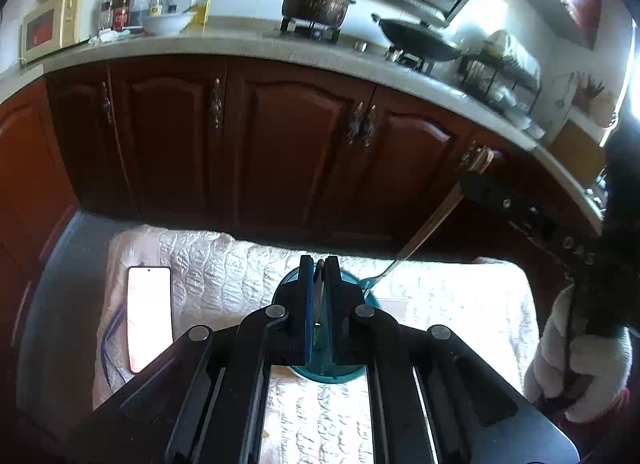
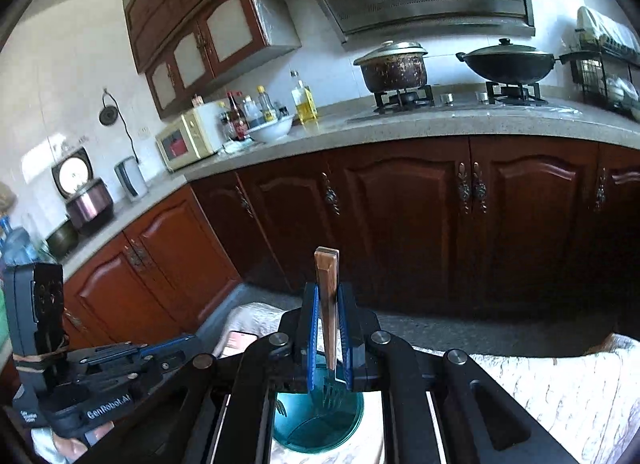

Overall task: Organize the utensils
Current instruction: 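Lower both forks into the cup and open both tools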

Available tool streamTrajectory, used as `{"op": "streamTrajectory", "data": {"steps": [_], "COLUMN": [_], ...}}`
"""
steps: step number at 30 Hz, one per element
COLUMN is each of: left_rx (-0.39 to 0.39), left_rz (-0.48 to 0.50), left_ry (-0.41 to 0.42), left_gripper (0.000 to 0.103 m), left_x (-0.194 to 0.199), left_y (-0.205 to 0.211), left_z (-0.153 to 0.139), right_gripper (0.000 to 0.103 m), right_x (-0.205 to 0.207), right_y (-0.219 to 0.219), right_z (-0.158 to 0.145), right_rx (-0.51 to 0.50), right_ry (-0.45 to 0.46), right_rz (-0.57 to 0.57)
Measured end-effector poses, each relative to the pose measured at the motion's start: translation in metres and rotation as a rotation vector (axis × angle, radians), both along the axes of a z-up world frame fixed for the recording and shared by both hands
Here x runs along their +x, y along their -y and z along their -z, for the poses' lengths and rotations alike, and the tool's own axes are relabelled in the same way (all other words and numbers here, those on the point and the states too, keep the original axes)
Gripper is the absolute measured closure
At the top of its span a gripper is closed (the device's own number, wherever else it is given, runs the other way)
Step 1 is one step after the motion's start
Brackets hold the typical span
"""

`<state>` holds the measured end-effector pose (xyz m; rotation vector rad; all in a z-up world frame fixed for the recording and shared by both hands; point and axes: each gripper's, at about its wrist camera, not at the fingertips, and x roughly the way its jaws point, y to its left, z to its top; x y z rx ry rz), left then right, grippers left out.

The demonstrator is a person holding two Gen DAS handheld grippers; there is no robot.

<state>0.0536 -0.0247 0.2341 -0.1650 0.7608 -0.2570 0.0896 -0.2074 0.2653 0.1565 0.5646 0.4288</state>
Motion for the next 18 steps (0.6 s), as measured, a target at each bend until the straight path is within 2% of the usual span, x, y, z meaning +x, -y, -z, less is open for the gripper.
{"op": "streamTrajectory", "data": {"steps": [4,11,18], "left_rx": [0.039,0.075,0.104], "left_rz": [-0.017,-0.021,-0.020], "left_ry": [-0.026,-0.092,-0.140], "left_gripper": [0.099,0.099,0.099], "left_x": [0.010,0.019,0.027], "left_y": [0.003,0.013,0.025], "left_z": [0.020,0.058,0.085], "right_gripper": [0.094,0.094,0.094], "right_x": [0.010,0.030,0.051], "right_y": [-0.008,-0.022,-0.023], "right_z": [0.016,0.057,0.092], "right_rx": [-0.021,-0.079,-0.061], "right_ry": [-0.011,-0.112,-0.200], "right_rz": [-0.012,-0.065,-0.071]}}
